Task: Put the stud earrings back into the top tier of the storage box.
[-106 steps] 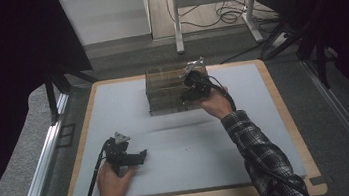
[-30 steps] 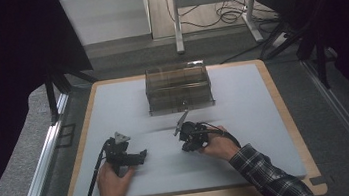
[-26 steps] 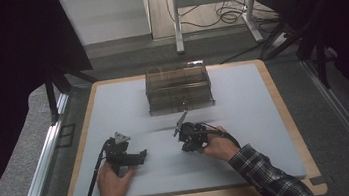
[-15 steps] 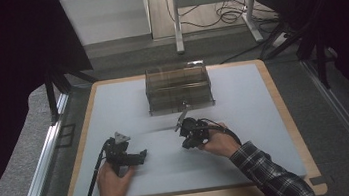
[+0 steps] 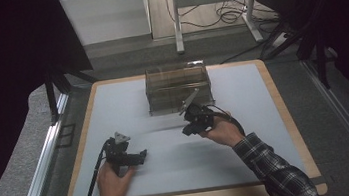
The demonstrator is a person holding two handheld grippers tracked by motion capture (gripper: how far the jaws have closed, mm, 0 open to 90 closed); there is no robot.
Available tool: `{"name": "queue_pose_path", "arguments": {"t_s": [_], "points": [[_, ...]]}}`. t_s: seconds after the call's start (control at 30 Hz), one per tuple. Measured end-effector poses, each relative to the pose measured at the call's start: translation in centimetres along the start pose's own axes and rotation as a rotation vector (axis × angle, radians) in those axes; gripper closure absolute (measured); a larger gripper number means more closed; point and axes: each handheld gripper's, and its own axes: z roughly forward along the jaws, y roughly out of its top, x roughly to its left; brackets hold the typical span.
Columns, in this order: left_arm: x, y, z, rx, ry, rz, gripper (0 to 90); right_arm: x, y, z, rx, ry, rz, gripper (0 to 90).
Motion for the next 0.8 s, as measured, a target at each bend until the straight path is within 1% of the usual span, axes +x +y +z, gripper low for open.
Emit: {"name": "queue_pose_path", "arguments": {"t_s": [0.07,0.17,0.47,0.8], "points": [[0.0,0.0,0.0,0.0,0.0,0.0,0.0,-0.2,0.2,-0.3,-0.01,-0.009,-0.005,83.9],[0.0,0.0,0.0,0.0,0.0,0.0,0.0,-0.5,0.5,-0.8,-0.024,-0.014,0.006,83.9],[0.0,0.0,0.0,0.002,0.0,0.003,0.0,-1.4,1.5,-2.4,-0.075,-0.038,0.011,83.9],[0.0,0.0,0.0,0.003,0.0,0.004,0.0,-2.9,3.1,-3.9,-0.126,-0.084,0.037,83.8]]}}
